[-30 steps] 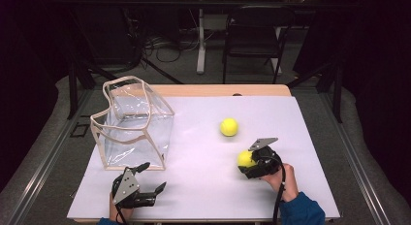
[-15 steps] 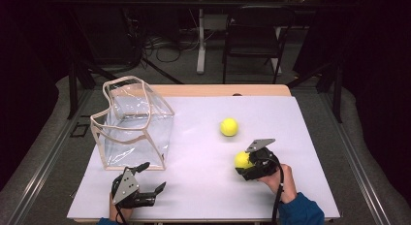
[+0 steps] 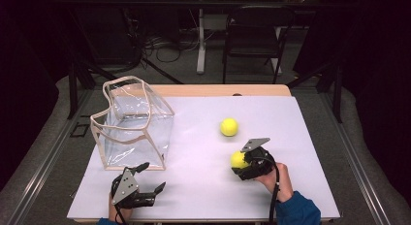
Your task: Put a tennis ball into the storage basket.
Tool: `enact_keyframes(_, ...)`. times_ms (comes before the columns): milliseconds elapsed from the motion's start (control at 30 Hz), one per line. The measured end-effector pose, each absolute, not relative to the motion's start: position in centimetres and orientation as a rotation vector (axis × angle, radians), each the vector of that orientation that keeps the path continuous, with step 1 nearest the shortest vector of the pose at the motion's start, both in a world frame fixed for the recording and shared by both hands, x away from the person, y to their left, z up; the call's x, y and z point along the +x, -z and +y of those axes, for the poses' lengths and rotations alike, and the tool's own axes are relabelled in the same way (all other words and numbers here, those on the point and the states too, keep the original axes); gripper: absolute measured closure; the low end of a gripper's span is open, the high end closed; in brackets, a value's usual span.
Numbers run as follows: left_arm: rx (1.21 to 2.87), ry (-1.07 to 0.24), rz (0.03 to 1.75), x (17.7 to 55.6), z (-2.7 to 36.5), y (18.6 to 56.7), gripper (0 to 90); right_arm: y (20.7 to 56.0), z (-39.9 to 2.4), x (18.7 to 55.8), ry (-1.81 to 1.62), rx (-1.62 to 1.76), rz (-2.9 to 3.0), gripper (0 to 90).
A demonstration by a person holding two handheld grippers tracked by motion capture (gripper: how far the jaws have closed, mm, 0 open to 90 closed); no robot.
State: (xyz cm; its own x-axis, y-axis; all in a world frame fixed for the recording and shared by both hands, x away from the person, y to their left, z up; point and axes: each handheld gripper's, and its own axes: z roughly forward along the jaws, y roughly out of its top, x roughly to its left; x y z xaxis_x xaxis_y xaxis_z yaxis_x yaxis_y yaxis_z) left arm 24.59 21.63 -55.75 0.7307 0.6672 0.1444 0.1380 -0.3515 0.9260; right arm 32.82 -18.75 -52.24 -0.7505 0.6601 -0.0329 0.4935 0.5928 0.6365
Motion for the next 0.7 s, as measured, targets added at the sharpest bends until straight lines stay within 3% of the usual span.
enact_keyframes(700, 1.867, -0.633, 0.615, 24.6, 21.8, 55.7, 16.0, 51.3, -17.0, 33.3, -0.921, 0.907, 2.572, 25.3)
